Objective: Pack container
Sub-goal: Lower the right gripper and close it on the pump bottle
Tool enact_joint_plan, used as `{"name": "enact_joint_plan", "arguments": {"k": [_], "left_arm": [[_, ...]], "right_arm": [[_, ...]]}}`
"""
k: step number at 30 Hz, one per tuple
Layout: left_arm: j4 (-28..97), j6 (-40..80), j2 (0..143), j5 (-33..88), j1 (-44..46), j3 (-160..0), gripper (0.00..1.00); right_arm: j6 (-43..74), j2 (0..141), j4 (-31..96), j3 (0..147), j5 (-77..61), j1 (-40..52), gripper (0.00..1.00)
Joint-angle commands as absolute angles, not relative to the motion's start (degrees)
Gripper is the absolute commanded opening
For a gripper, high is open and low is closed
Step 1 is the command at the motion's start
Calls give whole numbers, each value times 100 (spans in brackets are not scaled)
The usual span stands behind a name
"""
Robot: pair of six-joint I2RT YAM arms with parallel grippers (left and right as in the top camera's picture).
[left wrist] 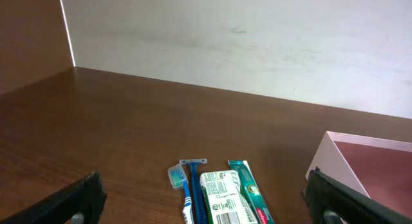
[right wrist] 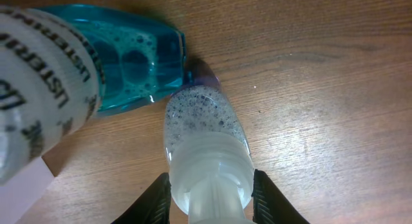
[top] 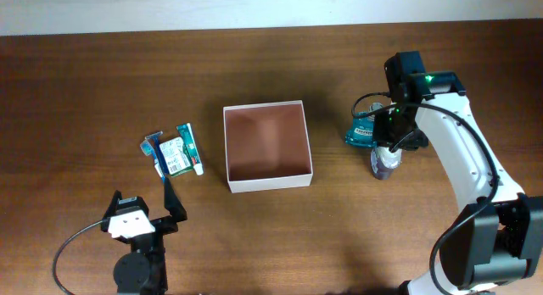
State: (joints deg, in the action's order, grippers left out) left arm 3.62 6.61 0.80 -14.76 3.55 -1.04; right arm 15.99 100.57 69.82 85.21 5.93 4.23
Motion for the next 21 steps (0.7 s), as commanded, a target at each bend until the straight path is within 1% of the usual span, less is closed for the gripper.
{"name": "enact_joint_plan", "arguments": {"k": [1, 4, 5, 7, 15, 21], "left_arm": [[344, 569, 34, -1431, 320, -56, 99], [344, 572, 34, -1431, 320, -56, 99], [344, 572, 34, -1431, 320, -56, 99], [344, 572, 34, -1431, 320, -56, 99], [344, 572, 34, -1431, 320, -56, 99], [344, 572, 34, -1431, 320, -56, 99]], "right_arm": [[1350, 10086, 6987, 8584, 692, 443, 32], [1278, 10086, 6987, 8584, 685, 443, 31], [1238, 10086, 6989, 8584, 681, 445, 29], [1240, 10079, 7015, 8584, 672, 443, 27], [1238, 10020, 7105, 8593, 672, 443, 26], [1225, 9990, 7293, 8742, 670, 443, 22]]}}
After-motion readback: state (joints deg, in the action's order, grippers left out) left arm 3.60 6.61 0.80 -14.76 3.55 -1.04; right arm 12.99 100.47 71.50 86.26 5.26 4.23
